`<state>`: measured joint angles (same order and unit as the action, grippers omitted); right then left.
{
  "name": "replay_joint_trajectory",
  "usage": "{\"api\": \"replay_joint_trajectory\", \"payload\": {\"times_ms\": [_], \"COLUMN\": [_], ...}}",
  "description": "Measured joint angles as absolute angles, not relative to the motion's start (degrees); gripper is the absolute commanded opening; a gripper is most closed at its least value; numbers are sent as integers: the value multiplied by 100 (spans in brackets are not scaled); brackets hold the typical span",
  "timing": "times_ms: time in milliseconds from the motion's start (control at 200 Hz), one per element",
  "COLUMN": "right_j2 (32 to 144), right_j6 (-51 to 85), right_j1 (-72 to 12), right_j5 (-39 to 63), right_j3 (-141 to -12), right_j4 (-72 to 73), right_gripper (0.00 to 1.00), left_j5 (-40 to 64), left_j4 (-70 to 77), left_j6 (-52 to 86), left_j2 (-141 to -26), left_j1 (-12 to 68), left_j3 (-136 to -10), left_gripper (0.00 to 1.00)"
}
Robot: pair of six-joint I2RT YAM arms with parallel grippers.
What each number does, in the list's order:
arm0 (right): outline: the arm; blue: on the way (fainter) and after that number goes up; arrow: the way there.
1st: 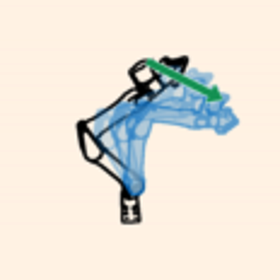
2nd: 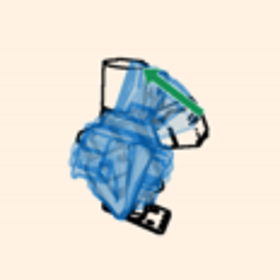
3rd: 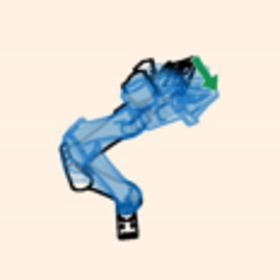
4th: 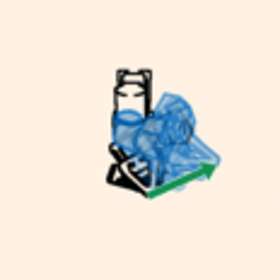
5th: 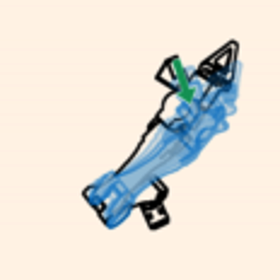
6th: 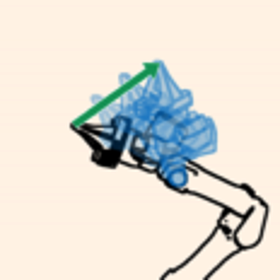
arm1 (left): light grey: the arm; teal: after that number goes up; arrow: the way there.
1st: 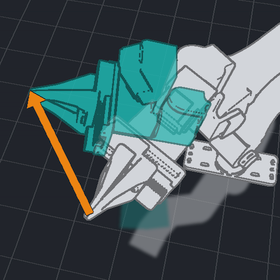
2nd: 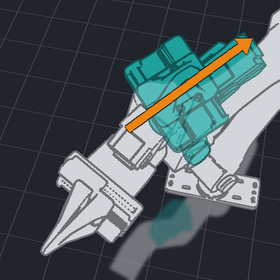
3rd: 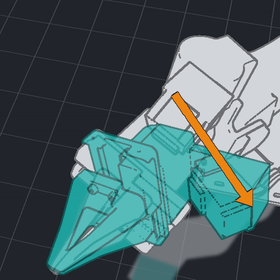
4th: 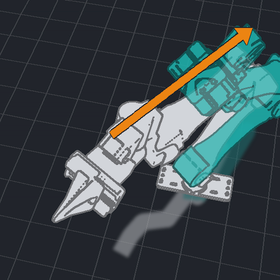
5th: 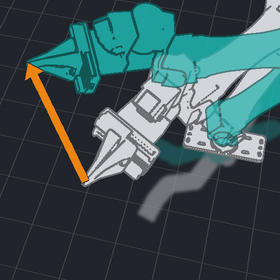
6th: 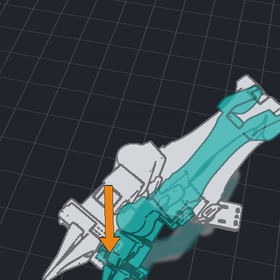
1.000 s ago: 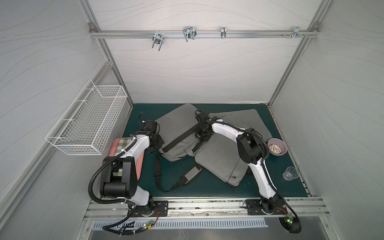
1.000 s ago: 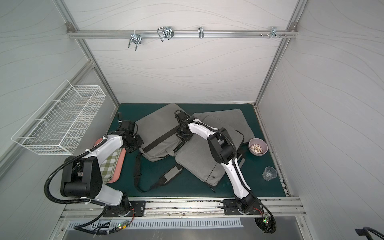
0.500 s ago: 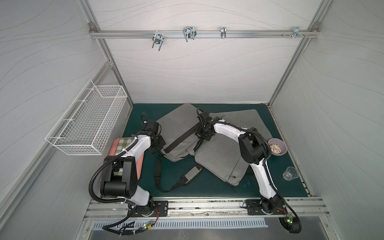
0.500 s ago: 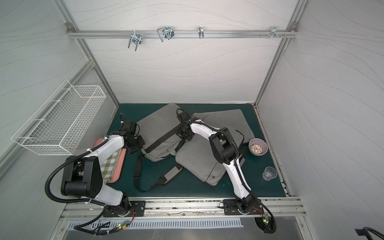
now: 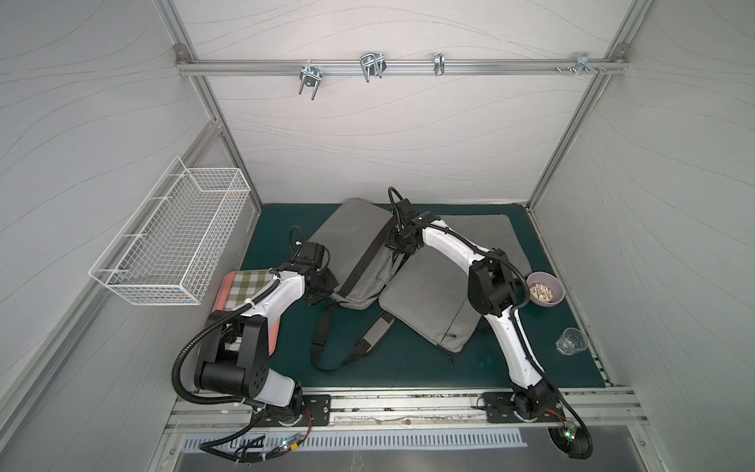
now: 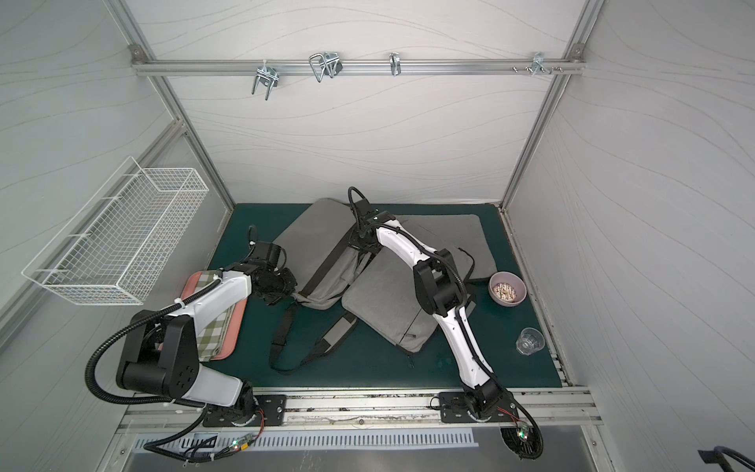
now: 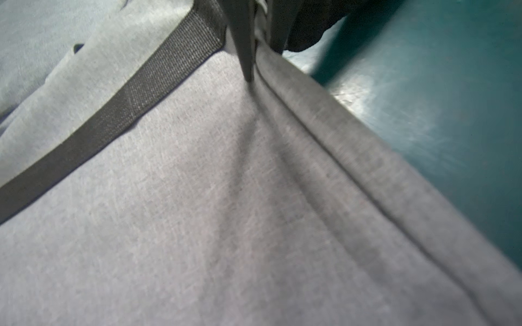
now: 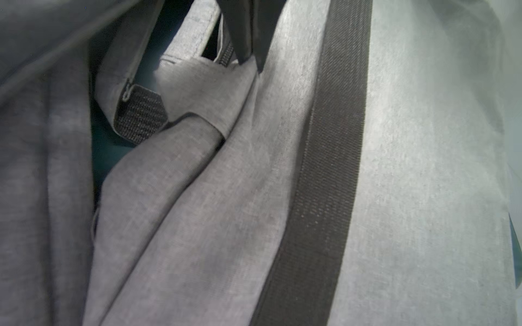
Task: Open the zippered laptop bag and take out the laptop
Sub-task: Adjust the zippered laptop bag at the center of the board.
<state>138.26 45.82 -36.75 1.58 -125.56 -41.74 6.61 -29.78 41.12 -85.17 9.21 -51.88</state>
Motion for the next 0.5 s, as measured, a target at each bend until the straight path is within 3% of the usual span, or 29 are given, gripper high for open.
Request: {"api": "replay_joint_trajectory", "payload": {"times_ms": [315, 395, 500], "right_j2": [14064, 14057, 13948], "right_j6": [3747, 3614, 3505], "right_j1": [-3566, -3553, -3542], "right_j5": [460, 484, 480], "right_j3": [-12562, -12536, -12315], "right_j4": [-3905, -3896, -3791], "right_gripper": [0, 7, 30], "left_j5": [637, 617, 578], "left_j4": [-2912, -2917, -2923], "left_j6": [4246, 4222, 4204], "left_j2": [-8543, -8543, -8543], "left_j1": [993, 1000, 1020], "left_j3": [-5188, -5188, -5188], "left_gripper": [0, 0, 0]}}
